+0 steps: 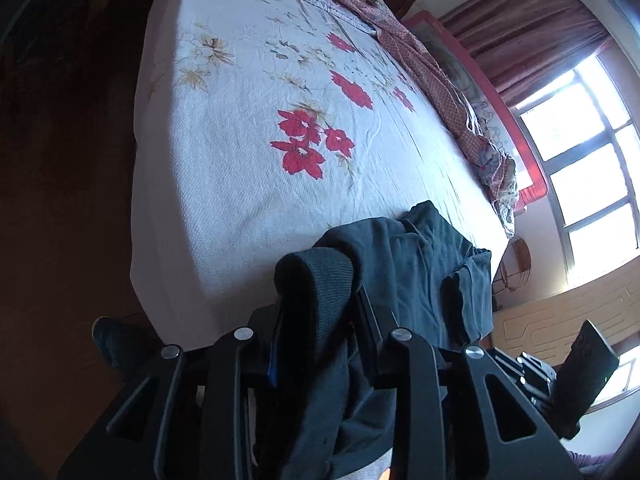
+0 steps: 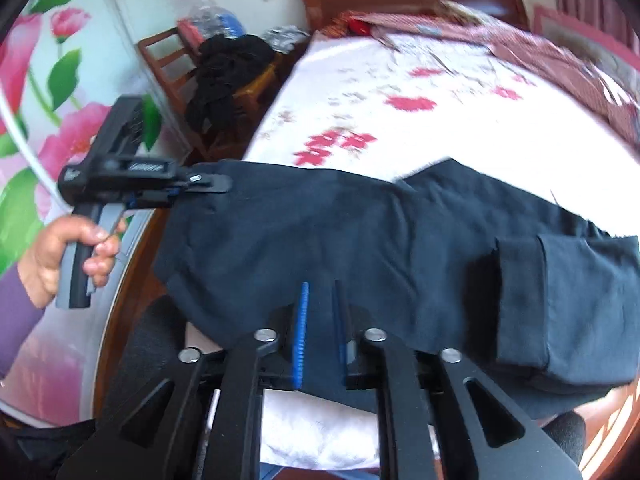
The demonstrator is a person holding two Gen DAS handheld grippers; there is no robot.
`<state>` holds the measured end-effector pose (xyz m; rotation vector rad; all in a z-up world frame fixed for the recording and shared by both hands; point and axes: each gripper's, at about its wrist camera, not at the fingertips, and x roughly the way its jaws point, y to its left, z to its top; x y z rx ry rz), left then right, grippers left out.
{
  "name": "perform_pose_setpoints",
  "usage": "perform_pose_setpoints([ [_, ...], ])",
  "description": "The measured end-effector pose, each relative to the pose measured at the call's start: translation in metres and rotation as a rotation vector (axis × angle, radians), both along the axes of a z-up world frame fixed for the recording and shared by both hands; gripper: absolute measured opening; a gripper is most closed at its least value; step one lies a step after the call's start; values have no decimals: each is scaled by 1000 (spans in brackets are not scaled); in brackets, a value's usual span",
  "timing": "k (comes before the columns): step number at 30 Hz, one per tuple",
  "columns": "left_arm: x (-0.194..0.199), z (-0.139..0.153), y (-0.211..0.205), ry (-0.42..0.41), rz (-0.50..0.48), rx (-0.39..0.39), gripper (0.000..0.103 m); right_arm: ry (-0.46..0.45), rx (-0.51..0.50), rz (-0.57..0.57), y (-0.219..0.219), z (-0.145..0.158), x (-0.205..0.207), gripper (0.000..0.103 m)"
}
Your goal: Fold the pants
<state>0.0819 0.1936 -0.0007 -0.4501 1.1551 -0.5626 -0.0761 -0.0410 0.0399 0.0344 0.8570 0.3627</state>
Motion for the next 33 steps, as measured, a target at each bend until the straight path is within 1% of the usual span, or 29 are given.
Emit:
perform_pose_setpoints([
  [1,-1,10,-6,4,0,14,29,-61,-18,28,16,5,-10,80],
  [2,-1,18,-12,11,-2,26,29,-124,-52,65,32,8,-21,80],
  [3,0,25,-18,14,-12,32,29,-176,-97,127,51,8,-31,80],
  [4,0,32,-25,15,-25,41,29,-224,-161,183,69,6,-40,80],
  [6,1,42,-37,15,-46,65,29,-304,-313,245,97,-7,-53,80],
  [7,1,46,-41,15,-53,71,29,-329,-354,274,106,-15,-55,80],
  [10,5,50,-47,36,-53,72,29,-401,-529,274,128,-38,-49,80],
  [11,6,50,-48,41,-52,70,29,-419,-572,274,137,-44,-45,80],
  [13,5,52,-52,43,-56,74,29,-448,-652,279,150,-56,-40,80],
  [15,5,55,-56,43,-65,72,29,-476,-775,273,163,-72,-35,80],
  [16,4,56,-57,41,-71,73,29,-475,-803,275,166,-78,-33,80],
  [18,5,58,-58,41,-75,68,29,-504,-869,269,170,-89,-31,80],
  [19,6,59,-59,41,-74,67,29,-509,-878,280,170,-91,-29,80],
  [20,6,59,-59,39,-74,68,29,-507,-858,294,168,-90,-26,74],
  [21,7,58,-59,40,-71,66,29,-493,-830,308,163,-85,-22,50],
  [22,7,57,-58,44,-69,64,29,-456,-791,321,157,-79,-14,36],
  [23,7,55,-57,50,-66,63,29,-421,-734,331,150,-69,-9,30],
  [24,7,54,-55,49,-59,60,29,-396,-680,331,141,-58,-5,21],
  [25,7,55,-54,45,-54,50,29,-370,-620,329,131,-47,-4,18],
  [27,8,63,-53,30,-43,37,30,-321,-481,312,106,-20,0,16],
  [29,10,76,-59,2,-51,17,31,-270,-322,259,72,12,7,16],
  [31,12,94,-71,-38,-66,-2,31,-250,-200,196,32,41,15,15],
  [33,17,111,-91,-70,-97,-37,31,-247,-113,133,-9,64,20,15],
])
